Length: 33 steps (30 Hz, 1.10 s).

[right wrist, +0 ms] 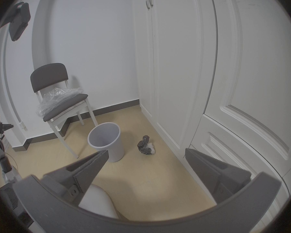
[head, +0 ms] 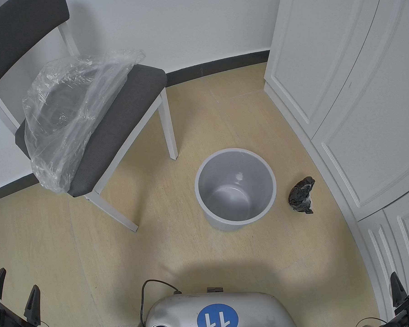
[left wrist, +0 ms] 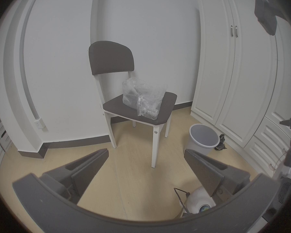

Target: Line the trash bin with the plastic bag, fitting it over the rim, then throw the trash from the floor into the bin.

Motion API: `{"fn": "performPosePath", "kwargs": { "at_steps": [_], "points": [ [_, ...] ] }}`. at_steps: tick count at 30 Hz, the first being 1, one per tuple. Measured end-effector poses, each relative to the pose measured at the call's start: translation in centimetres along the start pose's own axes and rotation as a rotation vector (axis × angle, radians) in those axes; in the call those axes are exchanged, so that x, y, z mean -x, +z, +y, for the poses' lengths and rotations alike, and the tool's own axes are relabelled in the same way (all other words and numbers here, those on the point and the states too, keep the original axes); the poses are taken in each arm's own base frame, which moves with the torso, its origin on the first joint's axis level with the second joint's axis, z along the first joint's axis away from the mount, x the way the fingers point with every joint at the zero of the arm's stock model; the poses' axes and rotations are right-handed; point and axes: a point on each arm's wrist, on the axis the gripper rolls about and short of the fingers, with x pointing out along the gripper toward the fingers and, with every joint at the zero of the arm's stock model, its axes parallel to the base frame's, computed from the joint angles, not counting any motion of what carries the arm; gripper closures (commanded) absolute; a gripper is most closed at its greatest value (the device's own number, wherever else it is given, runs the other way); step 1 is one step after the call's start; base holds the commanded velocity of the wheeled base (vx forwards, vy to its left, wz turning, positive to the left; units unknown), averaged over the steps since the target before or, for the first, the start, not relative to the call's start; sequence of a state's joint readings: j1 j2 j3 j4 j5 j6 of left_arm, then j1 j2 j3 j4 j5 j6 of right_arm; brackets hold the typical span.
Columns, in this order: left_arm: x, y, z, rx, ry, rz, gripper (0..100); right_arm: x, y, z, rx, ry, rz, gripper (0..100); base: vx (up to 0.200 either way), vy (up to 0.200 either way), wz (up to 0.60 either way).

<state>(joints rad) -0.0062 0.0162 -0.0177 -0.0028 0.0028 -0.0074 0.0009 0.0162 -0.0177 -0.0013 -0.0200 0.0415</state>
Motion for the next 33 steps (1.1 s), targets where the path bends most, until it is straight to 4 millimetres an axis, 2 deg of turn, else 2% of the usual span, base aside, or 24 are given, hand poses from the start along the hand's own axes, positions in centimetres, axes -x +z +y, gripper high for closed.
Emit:
{"fn": "performPosePath", "kwargs": {
  "at_steps": [33],
  "points": [
    [0.0,-0.03,-0.01,-0.023,-0.005,0.002,0,0.0,-0.01,0.01,0.005,0.002,0.001,0,0.0,0.0,0.0]
  ]
}}
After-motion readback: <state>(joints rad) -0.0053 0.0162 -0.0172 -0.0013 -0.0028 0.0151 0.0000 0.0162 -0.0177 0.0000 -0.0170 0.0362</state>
